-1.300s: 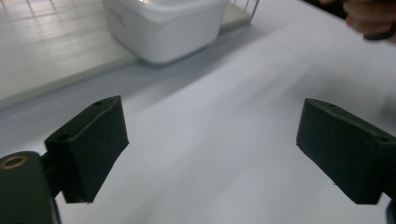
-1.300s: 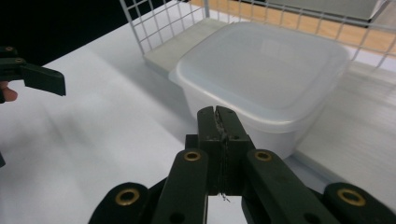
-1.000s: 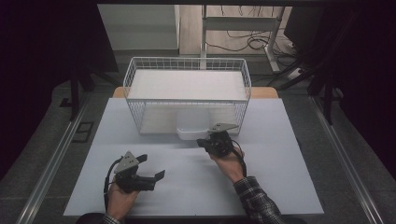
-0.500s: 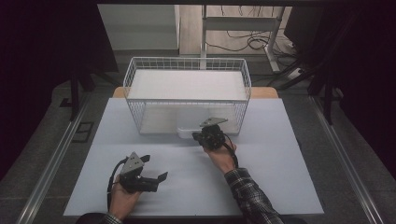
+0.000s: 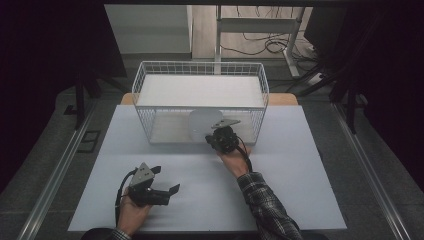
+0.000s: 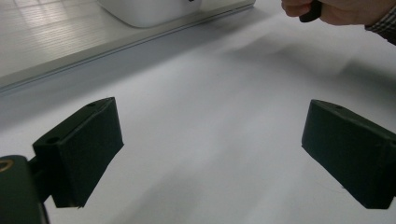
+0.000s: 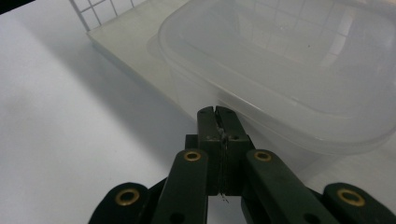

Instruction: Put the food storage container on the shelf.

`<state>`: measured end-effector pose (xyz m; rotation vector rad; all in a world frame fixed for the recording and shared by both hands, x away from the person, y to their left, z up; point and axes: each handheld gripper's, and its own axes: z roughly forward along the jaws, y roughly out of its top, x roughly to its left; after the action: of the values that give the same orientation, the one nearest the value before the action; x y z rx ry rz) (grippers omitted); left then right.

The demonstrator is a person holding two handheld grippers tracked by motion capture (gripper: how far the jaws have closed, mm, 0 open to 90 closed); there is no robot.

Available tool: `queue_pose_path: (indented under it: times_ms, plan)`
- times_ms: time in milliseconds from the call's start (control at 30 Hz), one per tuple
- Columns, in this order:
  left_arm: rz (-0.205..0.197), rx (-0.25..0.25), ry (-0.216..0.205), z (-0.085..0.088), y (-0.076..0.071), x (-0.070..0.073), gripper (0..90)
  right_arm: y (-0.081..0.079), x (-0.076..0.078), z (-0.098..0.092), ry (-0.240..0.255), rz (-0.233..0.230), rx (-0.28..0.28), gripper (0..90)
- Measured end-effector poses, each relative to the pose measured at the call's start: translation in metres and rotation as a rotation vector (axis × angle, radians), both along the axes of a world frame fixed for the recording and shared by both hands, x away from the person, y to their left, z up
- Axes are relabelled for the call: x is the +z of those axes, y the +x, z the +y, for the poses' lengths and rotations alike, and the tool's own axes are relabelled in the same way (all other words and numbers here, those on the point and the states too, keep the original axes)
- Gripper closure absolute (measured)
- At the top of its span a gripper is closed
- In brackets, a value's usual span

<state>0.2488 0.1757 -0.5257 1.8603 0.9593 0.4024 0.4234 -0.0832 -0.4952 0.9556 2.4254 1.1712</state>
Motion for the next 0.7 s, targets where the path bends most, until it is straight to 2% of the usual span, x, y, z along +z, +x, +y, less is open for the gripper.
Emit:
queue_pose_path:
  times_ms: [267, 433, 467, 567, 700]
  plan:
    - [-0.004, 0.001, -0.003, 0.0005, -0.0003, 0.0005, 4.8, 0.0097, -0.0019, 0.0063, -0.002, 0.016, -0.014, 88.9]
    - [-0.005, 0.001, -0.003, 0.0005, -0.0003, 0.0006, 4.7, 0.0104, -0.0043, 0.0064, -0.012, 0.023, -0.017, 88.8]
    - [0.015, -0.003, -0.009, 0.0009, 0.0000, 0.0010, 5.7, 0.0095, -0.0037, 0.0060, -0.012, 0.022, -0.013, 88.5]
    - [0.033, -0.009, -0.022, 0.0017, 0.0005, 0.0012, 7.1, 0.0077, -0.0003, 0.0056, -0.004, 0.024, -0.006, 85.9]
    - [0.033, -0.004, -0.028, 0.0027, 0.0004, 0.0015, 7.1, 0.0046, 0.0037, 0.0050, 0.004, 0.020, 0.010, 81.7]
